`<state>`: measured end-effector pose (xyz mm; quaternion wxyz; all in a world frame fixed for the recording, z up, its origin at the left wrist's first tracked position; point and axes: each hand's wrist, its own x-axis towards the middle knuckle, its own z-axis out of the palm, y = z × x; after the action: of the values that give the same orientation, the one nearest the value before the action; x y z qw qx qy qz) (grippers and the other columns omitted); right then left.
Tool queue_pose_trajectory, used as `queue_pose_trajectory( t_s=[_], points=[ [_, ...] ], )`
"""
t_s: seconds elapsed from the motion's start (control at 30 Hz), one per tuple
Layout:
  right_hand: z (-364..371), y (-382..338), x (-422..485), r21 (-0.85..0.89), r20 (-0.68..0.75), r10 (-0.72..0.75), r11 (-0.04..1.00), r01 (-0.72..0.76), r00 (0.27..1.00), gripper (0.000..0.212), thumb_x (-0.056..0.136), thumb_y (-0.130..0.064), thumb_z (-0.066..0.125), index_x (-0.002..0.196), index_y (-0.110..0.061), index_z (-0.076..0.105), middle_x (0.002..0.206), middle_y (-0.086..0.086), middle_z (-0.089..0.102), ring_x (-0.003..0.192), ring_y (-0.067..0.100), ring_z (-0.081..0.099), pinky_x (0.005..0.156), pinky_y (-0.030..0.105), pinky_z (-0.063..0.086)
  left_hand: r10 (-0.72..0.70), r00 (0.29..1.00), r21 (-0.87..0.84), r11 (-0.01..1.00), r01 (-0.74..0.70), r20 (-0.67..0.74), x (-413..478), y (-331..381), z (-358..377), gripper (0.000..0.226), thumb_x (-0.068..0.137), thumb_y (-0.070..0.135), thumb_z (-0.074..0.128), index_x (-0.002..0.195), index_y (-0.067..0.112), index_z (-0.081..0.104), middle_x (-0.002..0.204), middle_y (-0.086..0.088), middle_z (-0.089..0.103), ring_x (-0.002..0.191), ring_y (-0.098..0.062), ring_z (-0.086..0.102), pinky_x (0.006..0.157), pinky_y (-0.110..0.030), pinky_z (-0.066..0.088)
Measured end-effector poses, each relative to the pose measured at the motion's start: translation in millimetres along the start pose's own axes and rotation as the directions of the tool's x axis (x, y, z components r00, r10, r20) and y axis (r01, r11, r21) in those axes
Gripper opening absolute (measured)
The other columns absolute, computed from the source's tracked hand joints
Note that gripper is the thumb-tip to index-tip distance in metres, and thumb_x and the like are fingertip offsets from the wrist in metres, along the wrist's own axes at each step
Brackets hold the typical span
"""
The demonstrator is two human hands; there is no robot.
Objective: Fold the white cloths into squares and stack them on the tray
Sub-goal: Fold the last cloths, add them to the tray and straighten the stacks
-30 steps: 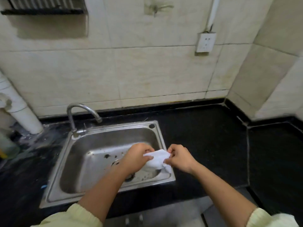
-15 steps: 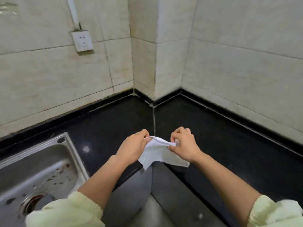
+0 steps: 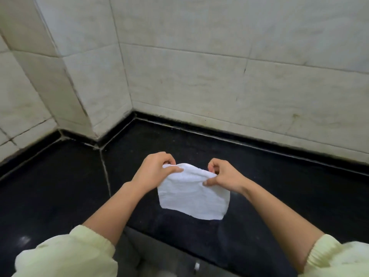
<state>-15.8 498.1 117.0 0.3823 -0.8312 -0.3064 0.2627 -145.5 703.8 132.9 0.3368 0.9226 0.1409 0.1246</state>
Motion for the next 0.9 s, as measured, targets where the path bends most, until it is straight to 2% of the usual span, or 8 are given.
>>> queue_pose_trajectory(
  t_s=[0.13, 0.27, 0.5, 0.63, 0.7, 0.77, 0.83, 0.9],
  points=[
    [-31.0, 14.2, 17.3, -0.095, 0.016, 0.067, 0.993, -0.065, 0.998, 0.021, 0.068, -0.02, 0.078, 0.074, -0.024, 0.059, 0.073, -0.007, 0.059, 0.068, 0.01, 0.054, 0.063, 0.027, 0.042, 0.093, 0.993, 0.0, 0.996, -0.093, 0.077, 48.1, 11.6, 18.3, 0.021, 0.076, 0.04, 0.075, 0.075, 0.021, 0.067, 0.079, 0.006, 0.063, 0.077, -0.008, 0.058, 0.07, -0.025, 0.045],
    [-51.2, 18.0, 41.4, -0.182, 0.004, 0.104, 0.978, -0.102, 0.995, 0.024, 0.07, -0.025, 0.076, 0.067, -0.018, 0.054, 0.071, -0.006, 0.054, 0.066, 0.01, 0.049, 0.06, 0.027, 0.038, 0.148, 0.978, 0.006, 0.989, -0.151, 0.15, 90.0, 11.0, 23.3, 0.018, 0.076, 0.04, 0.076, 0.077, 0.023, 0.069, 0.078, 0.007, 0.058, 0.076, -0.008, 0.055, 0.067, -0.023, 0.041],
    [-78.5, 20.7, 83.2, -0.123, -0.241, 0.116, 0.981, -0.149, 0.964, 0.03, 0.068, -0.02, 0.076, 0.071, -0.017, 0.047, 0.071, -0.003, 0.053, 0.064, 0.013, 0.044, 0.054, 0.028, 0.032, 0.19, 0.976, -0.033, 0.982, -0.187, 0.108, 146.9, 13.3, 22.5, 0.016, 0.078, 0.036, 0.075, 0.076, 0.021, 0.069, 0.076, 0.0, 0.055, 0.071, -0.013, 0.053, 0.068, -0.027, 0.041],
    [-87.0, 23.5, 91.6, -0.128, -0.301, 0.084, 0.983, -0.128, 0.95, 0.035, 0.069, -0.017, 0.076, 0.071, -0.019, 0.041, 0.066, -0.005, 0.045, 0.058, 0.012, 0.035, 0.051, 0.027, 0.028, 0.167, 0.984, -0.125, 0.979, -0.159, 0.057, 159.9, 20.1, 24.6, 0.015, 0.076, 0.034, 0.077, 0.073, 0.021, 0.071, 0.072, 0.002, 0.053, 0.066, -0.009, 0.05, 0.064, -0.019, 0.038],
    [-89.5, 26.3, 91.8, -0.13, -0.291, 0.084, 0.983, -0.127, 0.953, 0.034, 0.068, -0.017, 0.077, 0.074, -0.018, 0.043, 0.068, -0.005, 0.047, 0.058, 0.012, 0.037, 0.05, 0.026, 0.029, 0.144, 0.987, -0.172, 0.977, -0.13, 0.073, 158.5, 21.2, 27.6, 0.013, 0.076, 0.034, 0.078, 0.071, 0.023, 0.072, 0.07, 0.004, 0.052, 0.065, -0.005, 0.049, 0.063, -0.014, 0.037],
    [-89.8, 31.3, 88.1, -0.133, -0.261, 0.104, 0.981, -0.143, 0.96, 0.03, 0.068, -0.016, 0.077, 0.076, -0.019, 0.049, 0.071, -0.005, 0.052, 0.059, 0.01, 0.042, 0.05, 0.024, 0.033, 0.123, 0.986, -0.21, 0.973, -0.097, 0.115, 153.1, 19.0, 32.4, 0.012, 0.075, 0.033, 0.079, 0.071, 0.024, 0.072, 0.071, -0.002, 0.055, 0.065, -0.006, 0.049, 0.063, -0.016, 0.039],
    [-87.7, 40.3, 81.7, -0.154, -0.189, 0.122, 0.976, -0.152, 0.974, 0.024, 0.068, -0.017, 0.079, 0.075, -0.02, 0.056, 0.073, -0.004, 0.058, 0.061, 0.009, 0.048, 0.052, 0.023, 0.037, 0.1, 0.978, -0.217, 0.974, -0.059, 0.184, 145.1, 14.1, 39.4, 0.012, 0.074, 0.033, 0.08, 0.07, 0.025, 0.073, 0.072, -0.007, 0.061, 0.062, -0.006, 0.048, 0.061, -0.022, 0.04],
    [-83.4, 51.1, 73.7, -0.191, -0.083, 0.151, 0.968, -0.164, 0.985, 0.02, 0.067, -0.019, 0.08, 0.073, -0.02, 0.061, 0.074, -0.004, 0.062, 0.065, 0.01, 0.053, 0.057, 0.025, 0.04, 0.058, 0.955, -0.226, 0.974, 0.009, 0.29, 134.8, 6.9, 49.4, 0.012, 0.072, 0.034, 0.081, 0.069, 0.024, 0.074, 0.067, -0.005, 0.061, 0.059, -0.005, 0.047, 0.059, -0.025, 0.039]
  ],
)
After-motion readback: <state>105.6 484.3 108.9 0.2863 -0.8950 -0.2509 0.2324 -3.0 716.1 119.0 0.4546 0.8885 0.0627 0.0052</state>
